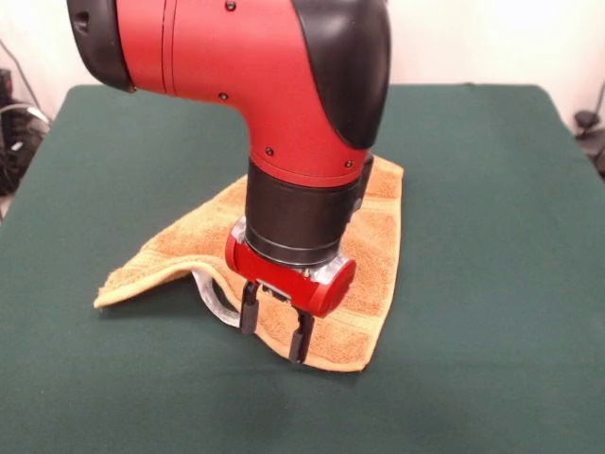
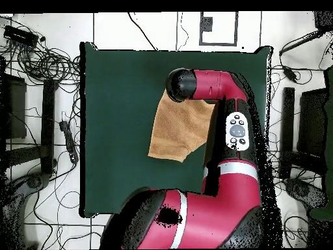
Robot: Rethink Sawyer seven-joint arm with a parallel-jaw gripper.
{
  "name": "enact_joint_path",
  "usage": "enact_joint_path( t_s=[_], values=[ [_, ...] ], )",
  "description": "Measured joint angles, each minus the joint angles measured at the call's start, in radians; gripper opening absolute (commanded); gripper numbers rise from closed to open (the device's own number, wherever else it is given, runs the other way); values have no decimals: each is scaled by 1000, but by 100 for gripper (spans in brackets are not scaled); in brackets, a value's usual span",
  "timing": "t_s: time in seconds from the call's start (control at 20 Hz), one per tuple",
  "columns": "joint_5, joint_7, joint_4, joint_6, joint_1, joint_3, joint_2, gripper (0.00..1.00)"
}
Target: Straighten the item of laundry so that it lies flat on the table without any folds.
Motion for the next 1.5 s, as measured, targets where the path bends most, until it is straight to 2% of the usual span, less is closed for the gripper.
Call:
enact_joint_path(
  t_s=[0.2, 0.3, 0.55, 0.7, 0.9, 1.5],
  values=[
    [-52, -48, 19, -29, -47, 49, -29, 100],
    [-98, -113, 32, -64, -97, 81, -52, 100],
    [-147, -216, 55, -91, -160, 94, -97, 100],
    [-151, -235, 72, -91, -171, 94, -126, 100],
    [-149, -237, 88, -91, -155, 94, -168, 100],
    [-120, -237, 80, -58, -41, 110, -196, 100]
  ],
)
